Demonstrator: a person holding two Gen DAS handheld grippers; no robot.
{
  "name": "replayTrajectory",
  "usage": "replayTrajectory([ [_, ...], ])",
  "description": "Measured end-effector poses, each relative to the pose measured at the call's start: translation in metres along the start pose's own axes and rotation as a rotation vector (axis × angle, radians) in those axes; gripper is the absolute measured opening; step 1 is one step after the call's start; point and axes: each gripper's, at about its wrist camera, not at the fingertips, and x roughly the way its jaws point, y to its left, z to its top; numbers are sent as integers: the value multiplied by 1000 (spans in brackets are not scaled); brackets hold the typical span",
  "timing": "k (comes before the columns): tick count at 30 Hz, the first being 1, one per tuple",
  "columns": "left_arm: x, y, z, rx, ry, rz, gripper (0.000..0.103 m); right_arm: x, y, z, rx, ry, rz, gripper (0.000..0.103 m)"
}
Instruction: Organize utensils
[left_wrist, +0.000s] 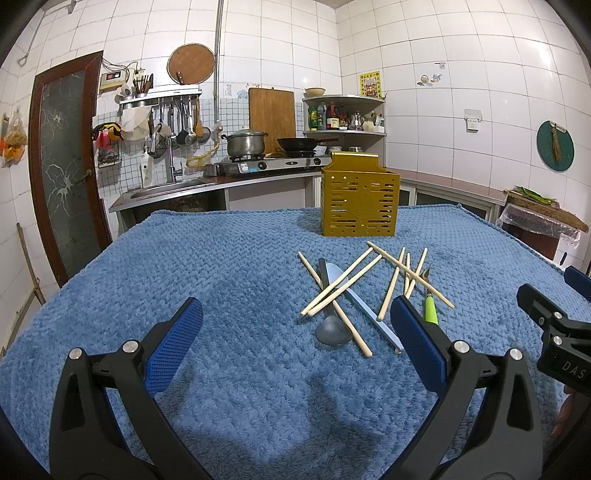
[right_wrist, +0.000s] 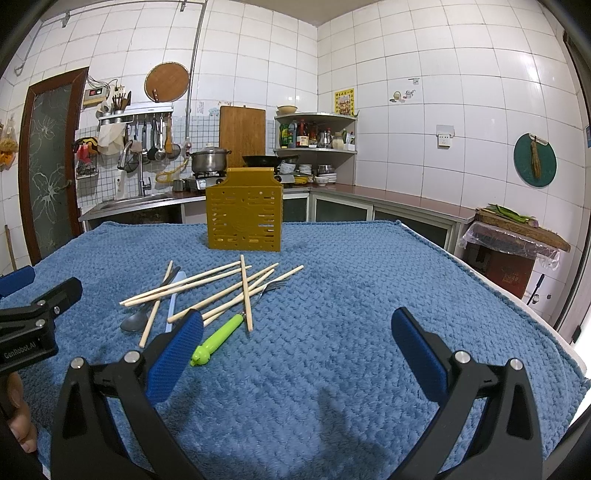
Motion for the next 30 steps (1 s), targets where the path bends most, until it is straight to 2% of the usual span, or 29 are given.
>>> replayTrajectory([
  [9,0,4,6,-6,38,-8,98,-9,-9,18,-5,-17,21,99],
  [14,-1,0,19,36,51,12,98,-3,-7,29,-6,4,88,99],
  [19,-1,6,39,33,50,4,98,4,-4,49,-10,-23,145,99],
  [24,34,16,63,30,178,-27,98,20,13,68,-114,3,92,99],
  [30,71,26,90,2,206,-11,98,48,18,93,-123,6,110,99],
])
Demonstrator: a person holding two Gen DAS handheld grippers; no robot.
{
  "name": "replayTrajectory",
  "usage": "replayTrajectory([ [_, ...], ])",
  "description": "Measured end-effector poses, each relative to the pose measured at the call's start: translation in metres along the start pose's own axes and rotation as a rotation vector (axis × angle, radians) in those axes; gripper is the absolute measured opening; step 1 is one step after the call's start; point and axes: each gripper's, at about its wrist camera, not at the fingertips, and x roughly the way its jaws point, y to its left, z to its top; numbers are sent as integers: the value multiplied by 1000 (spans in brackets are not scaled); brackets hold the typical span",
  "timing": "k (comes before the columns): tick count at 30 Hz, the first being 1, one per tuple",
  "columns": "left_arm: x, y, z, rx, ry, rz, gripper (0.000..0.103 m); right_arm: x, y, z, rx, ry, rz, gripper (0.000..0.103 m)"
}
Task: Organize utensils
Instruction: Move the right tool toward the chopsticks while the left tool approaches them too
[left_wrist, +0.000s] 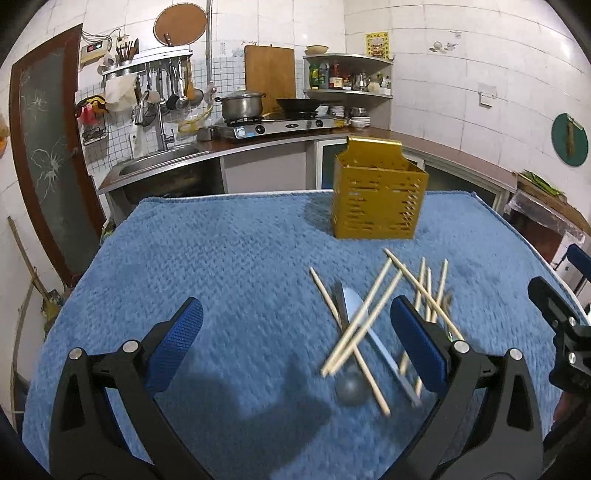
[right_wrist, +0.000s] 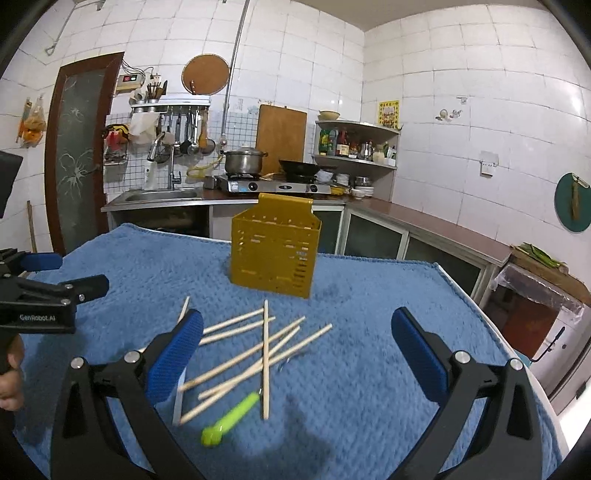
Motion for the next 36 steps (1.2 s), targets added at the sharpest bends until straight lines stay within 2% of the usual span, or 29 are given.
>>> replayTrajectory([
  [5,35,-6,22,6,19,-5,98,43,-6,15,26,55,-21,99],
  [7,49,-9,29,19,12,15,98,62,-8,16,28,81,-44,99],
  [9,64,-13,37,33,22,14,98,89,-10,18,33,139,-49,99],
  [12,89,-19,50,46,55,17,98,120,-12,19,63,222,-24,99],
  [16,117,-22,62,48,116,15,98,154,-9,17,67,276,-49,99],
  [21,139,-17,53,6,164,17,98,186,-6,7,86,342,-35,99],
  [26,154,-6,42,-30,194,-2,98,202,-2,-9,69,382,-14,98],
  [28,161,-2,37,-50,215,-17,94,207,-2,-14,77,404,5,92],
  [30,170,0,34,-59,257,-42,85,213,0,-17,76,427,20,78],
  [32,176,0,32,-60,284,-52,78,218,5,-18,67,443,43,73],
  [36,179,-5,33,-48,295,-61,75,225,17,-16,37,467,83,58],
])
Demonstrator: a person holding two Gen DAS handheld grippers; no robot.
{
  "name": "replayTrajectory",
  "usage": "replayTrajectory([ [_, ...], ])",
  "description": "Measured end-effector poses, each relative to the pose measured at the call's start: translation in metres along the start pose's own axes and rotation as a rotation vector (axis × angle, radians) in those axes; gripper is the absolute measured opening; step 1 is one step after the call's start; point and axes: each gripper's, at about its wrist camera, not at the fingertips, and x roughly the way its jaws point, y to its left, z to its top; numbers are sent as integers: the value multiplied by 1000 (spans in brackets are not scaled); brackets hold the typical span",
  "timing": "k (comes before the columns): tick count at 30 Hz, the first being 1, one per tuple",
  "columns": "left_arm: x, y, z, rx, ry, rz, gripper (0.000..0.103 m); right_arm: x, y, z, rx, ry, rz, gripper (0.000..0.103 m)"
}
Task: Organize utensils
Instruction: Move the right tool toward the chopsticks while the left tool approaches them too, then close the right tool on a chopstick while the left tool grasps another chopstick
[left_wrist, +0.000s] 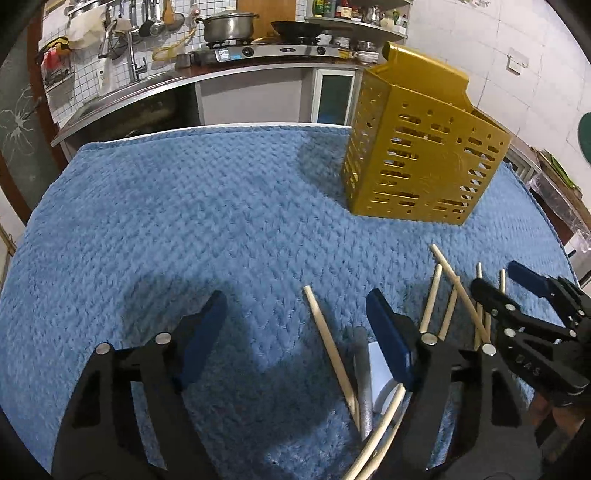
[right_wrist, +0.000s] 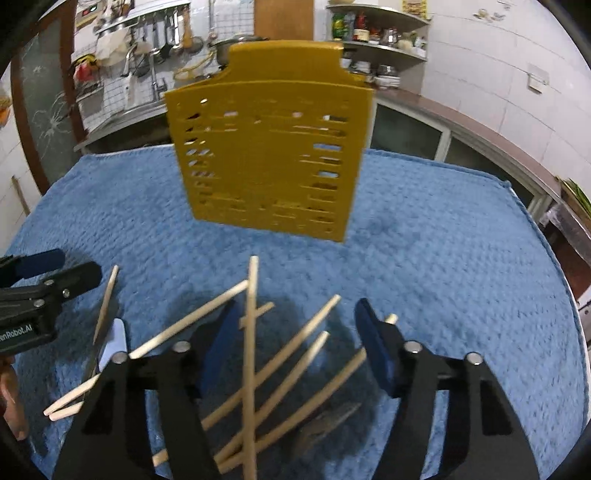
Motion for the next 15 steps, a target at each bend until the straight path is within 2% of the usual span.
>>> replayTrajectory([
  [3,1,-5,2,14,27,-7,61,9,4,2,-8,36,16,42],
  [4,2,-6,2,15,38,-14,57,12,4,3,-2,48,31,42],
  [9,9,-10,2,11,83,5,55,20,6,13,9,68,57,42],
  [11,12,-9,2,1,107,6,50,22,7,17,13,71,71,42],
  [13,17,-8,3,-14,141,-10,41,27,8,21,14,88,85,38],
  [15,21,-8,3,-21,169,-19,36,35,10,23,16,111,88,28],
])
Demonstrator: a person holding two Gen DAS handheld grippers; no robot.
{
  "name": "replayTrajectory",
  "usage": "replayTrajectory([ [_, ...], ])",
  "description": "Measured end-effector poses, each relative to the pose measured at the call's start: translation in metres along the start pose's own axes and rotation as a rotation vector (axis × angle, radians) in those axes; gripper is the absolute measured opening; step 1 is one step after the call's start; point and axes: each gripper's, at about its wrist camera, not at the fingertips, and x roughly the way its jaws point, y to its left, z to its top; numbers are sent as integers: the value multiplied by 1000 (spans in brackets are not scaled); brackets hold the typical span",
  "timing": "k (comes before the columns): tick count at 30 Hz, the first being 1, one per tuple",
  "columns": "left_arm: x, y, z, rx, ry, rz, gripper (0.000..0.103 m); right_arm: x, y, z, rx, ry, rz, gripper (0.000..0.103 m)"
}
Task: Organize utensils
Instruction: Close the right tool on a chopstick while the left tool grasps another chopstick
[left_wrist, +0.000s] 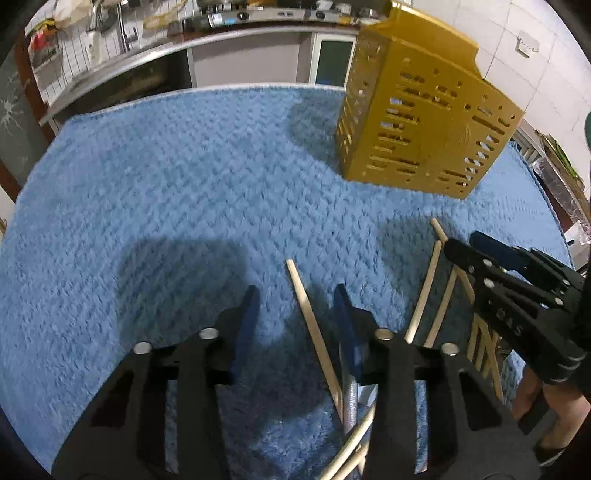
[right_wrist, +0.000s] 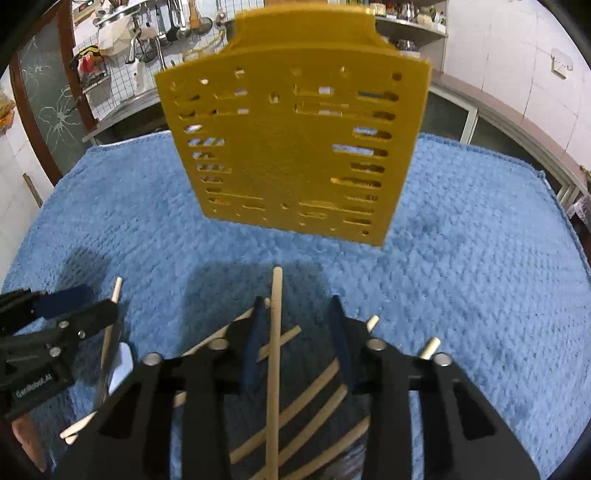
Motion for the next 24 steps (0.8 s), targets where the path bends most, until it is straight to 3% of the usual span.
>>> replayTrajectory([
  [4,6,-1,0,-6,14,6,30,9,2,-1,-5,7,3,23],
  [6,10,-1,-1,-13,33,-6,26,8,4,-2,-15,3,-11,11],
  [8,11,-1,-1,-12,30,0,26,5,1,-3,-3,0,-2,6],
  [15,16,-7,0,9,22,9,23,3,-14,-7,49,0,37,6],
  [19,20,-12,2,41,1,32,13,5,-13,-8,42,0,40,6],
  [24,23,-17,2,66,-39,54,9,7,-14,-10,25,-2,34,7],
])
